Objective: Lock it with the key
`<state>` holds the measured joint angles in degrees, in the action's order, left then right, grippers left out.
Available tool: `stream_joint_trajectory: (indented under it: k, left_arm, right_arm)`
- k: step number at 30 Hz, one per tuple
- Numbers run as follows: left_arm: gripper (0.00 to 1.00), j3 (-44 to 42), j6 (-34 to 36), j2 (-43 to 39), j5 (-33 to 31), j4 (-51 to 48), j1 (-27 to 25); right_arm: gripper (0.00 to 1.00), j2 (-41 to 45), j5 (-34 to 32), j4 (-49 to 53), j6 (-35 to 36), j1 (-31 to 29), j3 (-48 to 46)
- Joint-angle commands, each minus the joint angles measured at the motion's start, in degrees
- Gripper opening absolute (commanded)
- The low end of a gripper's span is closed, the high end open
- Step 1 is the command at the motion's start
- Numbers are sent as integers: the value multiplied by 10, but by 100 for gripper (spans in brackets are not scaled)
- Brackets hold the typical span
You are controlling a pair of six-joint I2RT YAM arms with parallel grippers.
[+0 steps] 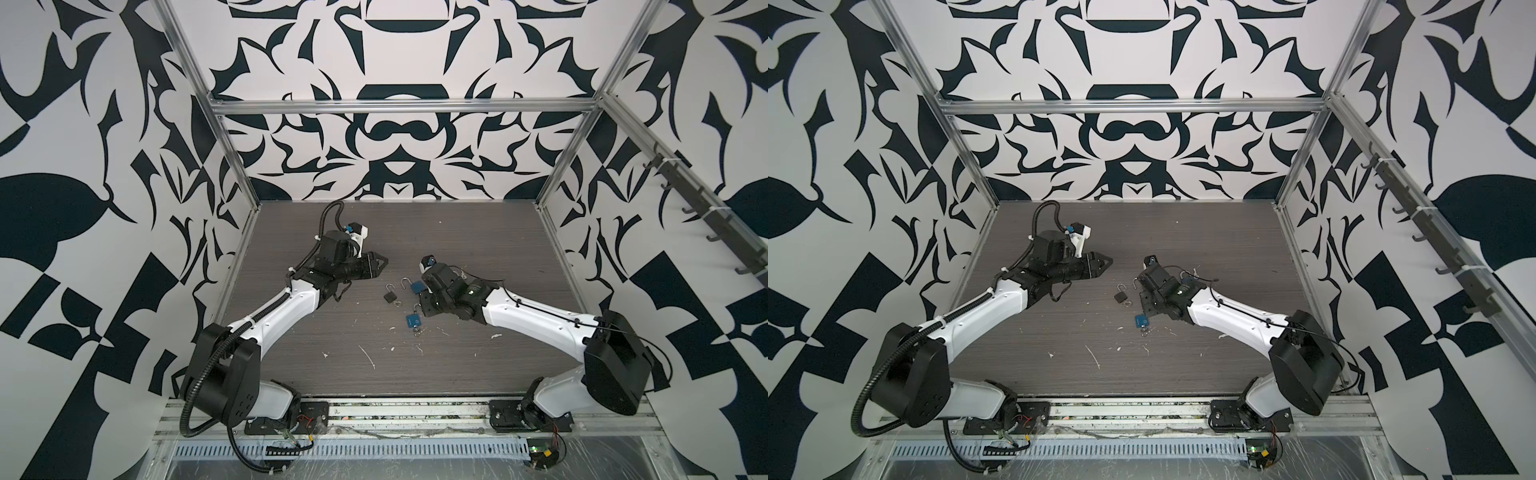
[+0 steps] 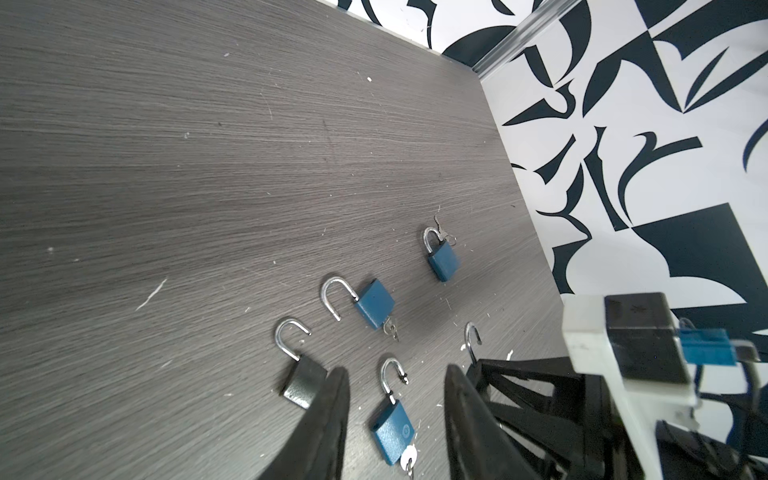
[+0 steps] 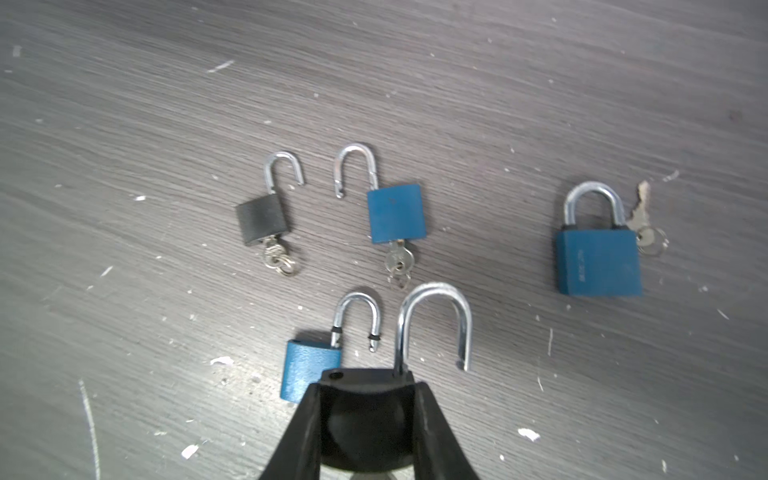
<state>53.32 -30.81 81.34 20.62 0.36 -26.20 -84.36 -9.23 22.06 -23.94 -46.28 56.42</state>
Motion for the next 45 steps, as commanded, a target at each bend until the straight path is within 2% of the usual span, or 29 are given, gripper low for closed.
stream_joint_trajectory:
  k: [1, 9, 13, 21, 26, 34, 45]
  left_arm:
    - [40, 20, 2, 16, 38, -35, 3]
    - [39, 18, -20, 24, 95, -51, 1]
    - [39, 21, -26, 29, 111, -46, -17]
    - [39, 14, -68, 46, 158, 18, -49]
    - [39, 27, -61, 65, 160, 32, -74]
    - [34, 49, -70, 102, 188, 51, -85]
    - [33, 63, -73, 127, 195, 56, -98]
  right_arm:
    - [0, 30, 28, -21, 40, -3, 14]
    - [0, 123, 80, -71, 95, -3, -46]
    - [0, 148, 108, -83, 112, -3, -65]
    - [0, 151, 141, -84, 136, -3, -69]
    - [0, 141, 143, -87, 140, -2, -62]
    - [0, 133, 137, -90, 136, -3, -60]
    - [0, 132, 132, -91, 134, -3, -56]
